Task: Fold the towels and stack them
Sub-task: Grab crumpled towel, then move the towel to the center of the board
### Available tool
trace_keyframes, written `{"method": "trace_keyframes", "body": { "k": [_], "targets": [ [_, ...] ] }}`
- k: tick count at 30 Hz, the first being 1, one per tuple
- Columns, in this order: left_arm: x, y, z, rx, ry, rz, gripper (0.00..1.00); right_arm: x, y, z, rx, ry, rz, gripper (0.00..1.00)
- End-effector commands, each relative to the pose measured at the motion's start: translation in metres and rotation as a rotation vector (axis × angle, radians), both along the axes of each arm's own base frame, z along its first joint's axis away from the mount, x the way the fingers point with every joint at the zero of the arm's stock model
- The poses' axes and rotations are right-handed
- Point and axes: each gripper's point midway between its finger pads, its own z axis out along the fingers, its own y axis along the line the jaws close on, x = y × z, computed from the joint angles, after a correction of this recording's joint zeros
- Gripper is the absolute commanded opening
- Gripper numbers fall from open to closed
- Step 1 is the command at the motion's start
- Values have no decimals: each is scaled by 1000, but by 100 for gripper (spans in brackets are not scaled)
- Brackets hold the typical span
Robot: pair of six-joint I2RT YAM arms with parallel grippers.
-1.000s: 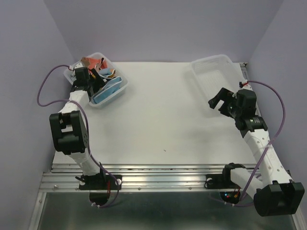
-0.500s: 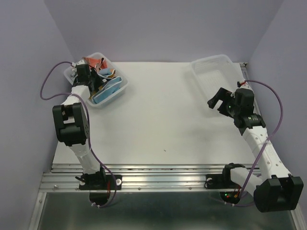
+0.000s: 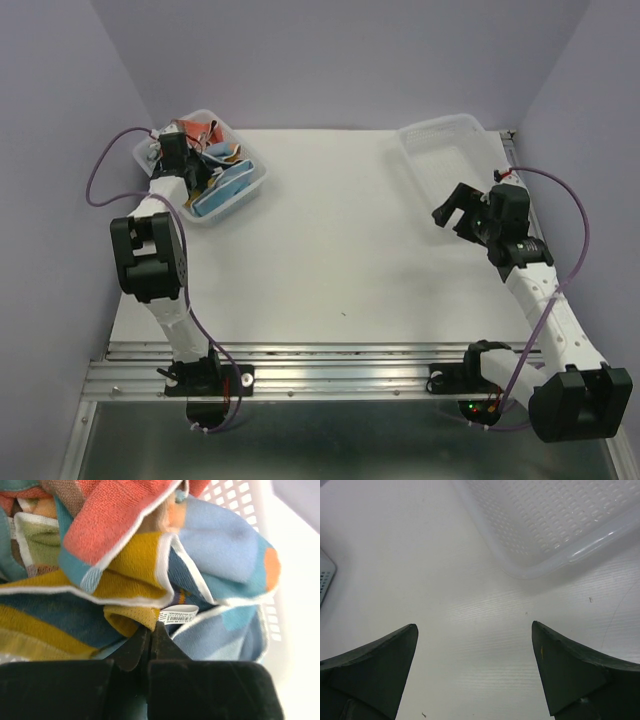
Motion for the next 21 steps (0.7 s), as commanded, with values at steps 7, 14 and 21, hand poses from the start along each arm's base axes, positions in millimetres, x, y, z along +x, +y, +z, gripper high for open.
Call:
{"method": "trace_keyframes", "body": {
  "k": [7, 14, 21],
  "targets": [
    [-66, 0, 234, 46, -484, 56, 0, 0, 11, 50, 35, -151, 59, 100],
    [-102, -9, 352, 75, -693, 26, 0, -5, 12, 62, 37, -191, 71, 100],
    [-143, -61, 471, 46, -932, -254, 0, -11, 14, 73, 40, -227, 82, 100]
  ]
}}
